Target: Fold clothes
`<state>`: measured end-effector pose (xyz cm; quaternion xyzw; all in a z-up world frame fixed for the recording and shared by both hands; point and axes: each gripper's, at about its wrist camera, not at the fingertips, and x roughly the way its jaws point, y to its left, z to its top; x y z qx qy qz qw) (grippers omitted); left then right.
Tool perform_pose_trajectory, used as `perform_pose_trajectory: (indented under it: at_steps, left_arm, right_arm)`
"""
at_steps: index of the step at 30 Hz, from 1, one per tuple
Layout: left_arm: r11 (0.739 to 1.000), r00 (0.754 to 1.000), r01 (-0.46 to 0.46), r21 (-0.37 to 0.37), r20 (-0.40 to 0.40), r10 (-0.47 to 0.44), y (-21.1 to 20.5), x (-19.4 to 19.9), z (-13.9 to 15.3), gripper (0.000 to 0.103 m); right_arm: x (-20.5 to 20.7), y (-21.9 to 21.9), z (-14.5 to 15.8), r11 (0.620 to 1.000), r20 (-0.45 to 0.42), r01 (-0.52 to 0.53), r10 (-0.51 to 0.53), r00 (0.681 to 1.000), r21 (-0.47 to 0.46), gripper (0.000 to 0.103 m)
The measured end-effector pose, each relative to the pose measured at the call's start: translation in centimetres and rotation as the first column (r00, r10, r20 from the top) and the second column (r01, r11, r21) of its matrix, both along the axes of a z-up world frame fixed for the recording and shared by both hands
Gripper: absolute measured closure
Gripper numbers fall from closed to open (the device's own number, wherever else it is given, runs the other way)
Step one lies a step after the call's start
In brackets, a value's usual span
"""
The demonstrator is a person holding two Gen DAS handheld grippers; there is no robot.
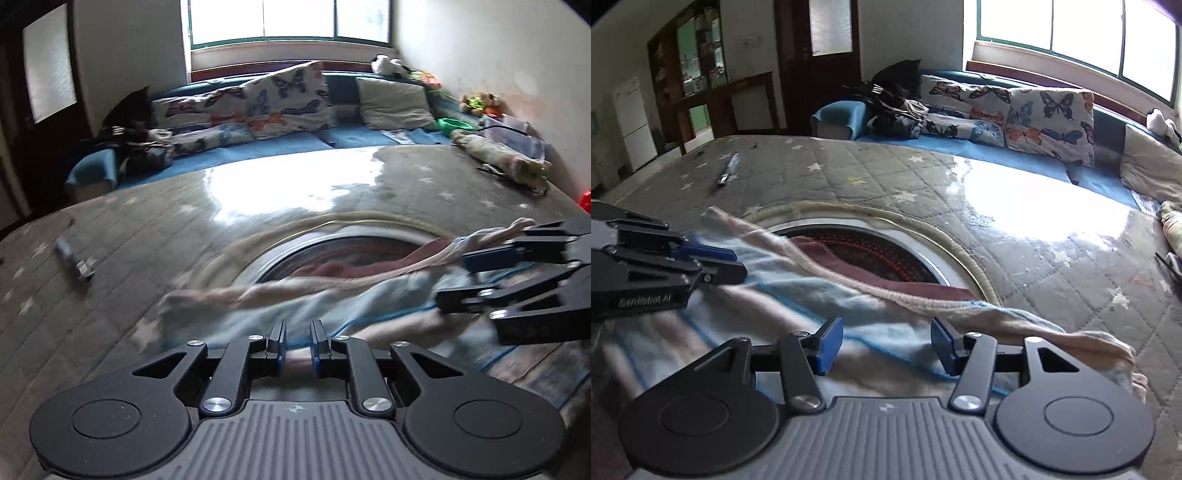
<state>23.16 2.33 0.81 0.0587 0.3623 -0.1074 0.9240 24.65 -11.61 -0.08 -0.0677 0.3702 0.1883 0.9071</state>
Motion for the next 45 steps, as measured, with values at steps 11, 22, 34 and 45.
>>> perform_pose_trajectory:
  at_steps: [11, 22, 34, 45]
  left_arm:
    - [0.993, 0.991, -0.12, 0.015, 0.064, 0.119, 3.3, -8.4, 0.4, 0.056]
    - [0.975, 0.978, -0.21, -0.071, -0.017, 0.21, 4.9, -11.6, -0.1, 0.08]
    - [0.977, 0.987, -0.146, -0.155, -0.095, 0.133, 6.6, -15.7, 1.0, 0.093]
    - [0.979, 0.988, -0.133, -0.157, -0.101, 0.118, 7.4, -19.4, 1.2, 0.092]
  right_arm:
    - [-9.2, -1.1, 0.9, 0.995, -0.012, -0.092, 0.092, 0.996, -0.026, 0.045]
    - [-13.6, 1.3, -0.2, 0.973, 0.02, -0.209, 0.212, 0.977, -0.096, 0.079]
    - [-18.7, 0.5, 0.6, 0.946, -0.044, -0.316, 0.313, 0.949, -0.078, 0.103]
    - [-20.7, -2.2, 2.2, 0.979, 0.029, -0.188, 0.191, 0.981, -0.08, 0.07]
